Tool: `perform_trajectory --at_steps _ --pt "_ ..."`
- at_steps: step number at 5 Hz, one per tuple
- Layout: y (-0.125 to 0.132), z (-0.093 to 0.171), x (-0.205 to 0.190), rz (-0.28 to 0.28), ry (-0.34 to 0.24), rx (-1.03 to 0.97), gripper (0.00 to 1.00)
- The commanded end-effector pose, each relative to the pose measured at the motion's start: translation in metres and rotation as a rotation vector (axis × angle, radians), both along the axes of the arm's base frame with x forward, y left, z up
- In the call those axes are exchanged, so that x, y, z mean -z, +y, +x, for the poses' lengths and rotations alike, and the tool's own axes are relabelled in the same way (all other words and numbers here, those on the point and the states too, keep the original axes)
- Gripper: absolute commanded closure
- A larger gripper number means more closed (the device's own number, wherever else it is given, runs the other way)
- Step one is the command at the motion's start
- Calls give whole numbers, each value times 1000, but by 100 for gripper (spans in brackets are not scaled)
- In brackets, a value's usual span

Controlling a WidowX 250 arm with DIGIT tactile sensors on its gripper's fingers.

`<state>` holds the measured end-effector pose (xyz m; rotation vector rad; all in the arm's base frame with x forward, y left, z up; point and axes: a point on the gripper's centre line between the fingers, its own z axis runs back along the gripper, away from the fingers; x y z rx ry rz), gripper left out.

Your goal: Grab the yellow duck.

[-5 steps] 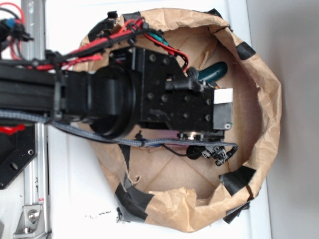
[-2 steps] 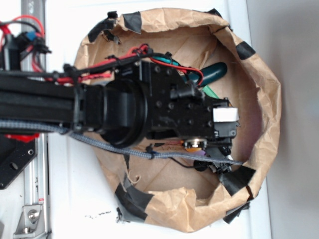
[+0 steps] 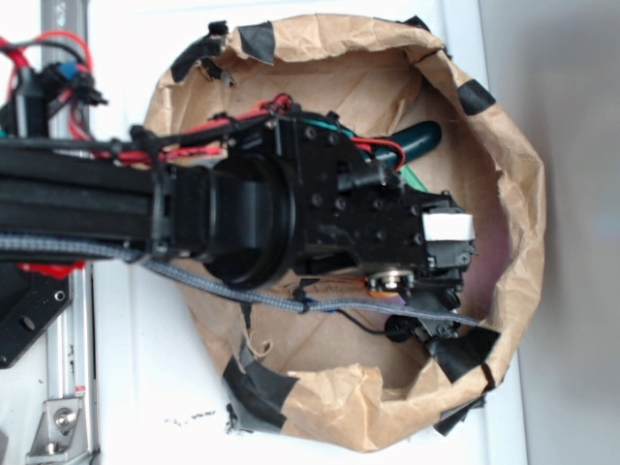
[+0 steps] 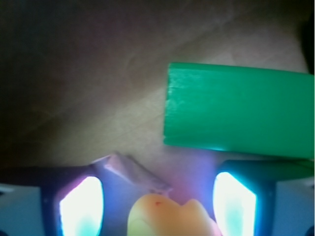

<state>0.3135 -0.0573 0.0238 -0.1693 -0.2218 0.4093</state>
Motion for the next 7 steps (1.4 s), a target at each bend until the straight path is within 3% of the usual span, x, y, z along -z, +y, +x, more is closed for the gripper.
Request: perform_trajectory --at_steps 1,2,3,5,6,7 --pt "2 -4 -13 -26 35 19 0" --pt "-2 -13 -14 -43 52 42 0" --pt "-3 -16 -11 -47 50 32 100" --pt "8 -14 -24 -15 12 14 100" --pt "25 -17 -74 49 -28 95 100" --pt "58 -30 -126 115 -83 42 100"
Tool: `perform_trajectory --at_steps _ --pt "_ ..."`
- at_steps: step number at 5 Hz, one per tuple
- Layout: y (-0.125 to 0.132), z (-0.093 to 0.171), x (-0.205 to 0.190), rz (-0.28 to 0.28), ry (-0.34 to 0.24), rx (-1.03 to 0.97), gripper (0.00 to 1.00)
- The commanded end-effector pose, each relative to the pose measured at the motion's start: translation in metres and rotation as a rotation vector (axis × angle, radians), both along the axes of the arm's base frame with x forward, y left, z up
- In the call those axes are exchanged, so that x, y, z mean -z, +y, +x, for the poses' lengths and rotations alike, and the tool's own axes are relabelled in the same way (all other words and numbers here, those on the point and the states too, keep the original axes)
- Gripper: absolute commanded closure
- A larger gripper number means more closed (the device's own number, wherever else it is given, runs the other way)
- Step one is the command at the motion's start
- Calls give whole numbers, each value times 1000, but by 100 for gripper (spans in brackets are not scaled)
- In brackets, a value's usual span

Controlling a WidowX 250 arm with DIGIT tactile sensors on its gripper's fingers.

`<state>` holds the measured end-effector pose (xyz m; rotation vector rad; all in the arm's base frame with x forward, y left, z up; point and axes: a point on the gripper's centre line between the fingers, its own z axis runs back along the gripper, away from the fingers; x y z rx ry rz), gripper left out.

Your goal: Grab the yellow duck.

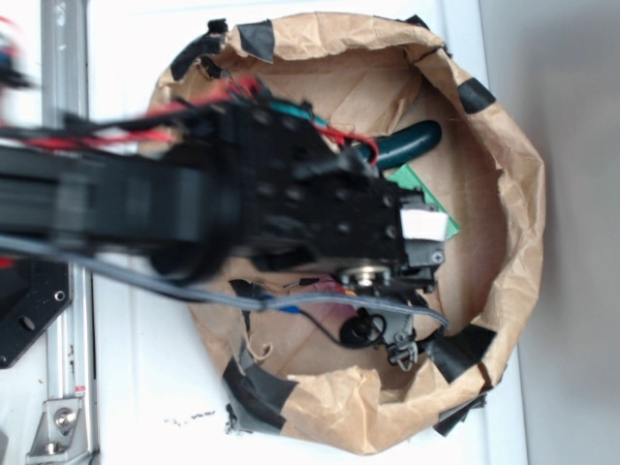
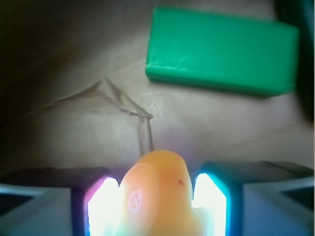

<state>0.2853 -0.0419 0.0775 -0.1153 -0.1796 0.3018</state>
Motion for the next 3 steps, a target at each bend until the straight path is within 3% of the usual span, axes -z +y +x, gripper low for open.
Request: perform_trajectory --at_steps 1,2,3 --pt "56 -1 -104 51 -33 -24 100" --pt "51 -1 -97 65 31 78 100" --pt "49 -1 -91 110 37 64 100"
